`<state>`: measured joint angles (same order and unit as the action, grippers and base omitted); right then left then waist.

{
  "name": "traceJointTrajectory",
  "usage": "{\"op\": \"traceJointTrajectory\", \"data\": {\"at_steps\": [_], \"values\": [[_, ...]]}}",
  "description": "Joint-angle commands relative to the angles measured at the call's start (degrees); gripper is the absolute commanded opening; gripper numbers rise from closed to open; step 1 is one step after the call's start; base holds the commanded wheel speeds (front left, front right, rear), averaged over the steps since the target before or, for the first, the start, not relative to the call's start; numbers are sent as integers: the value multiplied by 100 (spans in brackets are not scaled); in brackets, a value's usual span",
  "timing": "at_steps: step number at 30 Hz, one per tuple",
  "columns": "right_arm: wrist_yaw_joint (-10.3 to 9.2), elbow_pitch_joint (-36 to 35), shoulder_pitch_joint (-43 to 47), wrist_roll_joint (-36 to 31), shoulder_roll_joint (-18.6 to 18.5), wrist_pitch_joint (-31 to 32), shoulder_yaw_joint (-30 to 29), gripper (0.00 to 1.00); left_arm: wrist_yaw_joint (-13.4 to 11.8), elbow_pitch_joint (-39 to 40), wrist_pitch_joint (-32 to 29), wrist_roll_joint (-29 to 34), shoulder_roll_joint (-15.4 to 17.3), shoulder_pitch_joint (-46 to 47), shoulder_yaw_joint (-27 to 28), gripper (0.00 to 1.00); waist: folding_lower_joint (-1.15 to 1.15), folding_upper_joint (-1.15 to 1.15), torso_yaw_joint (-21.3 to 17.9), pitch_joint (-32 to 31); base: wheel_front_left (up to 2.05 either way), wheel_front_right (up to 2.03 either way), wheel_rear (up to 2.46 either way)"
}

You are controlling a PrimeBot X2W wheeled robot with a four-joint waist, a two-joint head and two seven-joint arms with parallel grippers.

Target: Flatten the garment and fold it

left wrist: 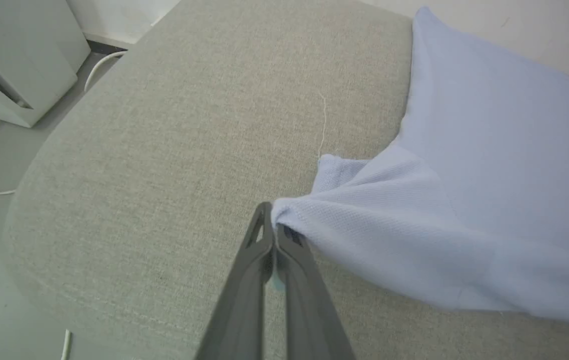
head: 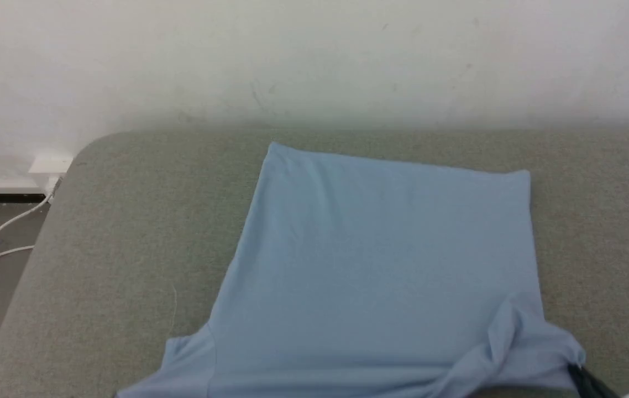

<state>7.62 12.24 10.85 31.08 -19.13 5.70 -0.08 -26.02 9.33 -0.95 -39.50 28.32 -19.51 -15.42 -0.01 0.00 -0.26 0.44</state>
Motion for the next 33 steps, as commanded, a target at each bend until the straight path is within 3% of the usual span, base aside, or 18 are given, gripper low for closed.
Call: {"op": "traceJointTrajectory", "data": {"at_steps": [1, 5, 6, 7, 8, 13, 17, 21, 26, 33], "values": [[-13, -61, 103, -89, 34, 46, -86, 0, -62, 9, -25, -21, 45, -74, 8, 0, 1, 0, 34, -15, 0, 0, 0], [-13, -378, 661, -750, 402, 466, -429, 0, -67, -65, -94, -101, -88, -245, -135, 0, 1, 0, 89, 50, 0, 0, 0], [-13, -400, 737, -881, 493, 588, -457, 27, -41, -131, -65, -119, -152, -233, -174, 0, 1, 0, 98, 74, 0, 0, 0], [-13, -425, 785, -991, 579, 668, -458, 43, -6, -204, -24, -119, -211, -205, -219, 0, 1, 0, 105, 85, 0, 0, 0], [-13, -439, 820, -1069, 653, 711, -447, 100, 45, -276, 20, -126, -266, -177, -263, 0, 1, 0, 113, 101, 0, 0, 0], [-13, -925, 819, -985, 896, 542, -520, 100, 217, -455, 315, -134, -457, 15, -303, 0, 1, 0, 162, 176, 0, 0, 0], [-13, -1509, 661, -731, 1160, 208, -1075, 100, 246, -421, 464, -105, -505, 123, -280, 0, 1, 0, 225, 221, 0, 0, 0], [-13, -1521, 123, -653, 1224, 270, -1623, 100, 246, -295, 568, -57, -535, 254, -266, 0, 1, 0, 329, 316, 0, 0, 0], [-13, -498, -1233, -538, 853, 570, -1973, 100, 269, -39, 670, 38, -597, 537, -309, 0, 1, 0, 527, 674, 0, 0, 0], [-13, 1579, -3254, -385, 62, 1451, -1878, 100, 367, 190, 827, 236, -731, 1115, -460, 0, 1, 0, 862, 1317, 0, 0, 0]]}}
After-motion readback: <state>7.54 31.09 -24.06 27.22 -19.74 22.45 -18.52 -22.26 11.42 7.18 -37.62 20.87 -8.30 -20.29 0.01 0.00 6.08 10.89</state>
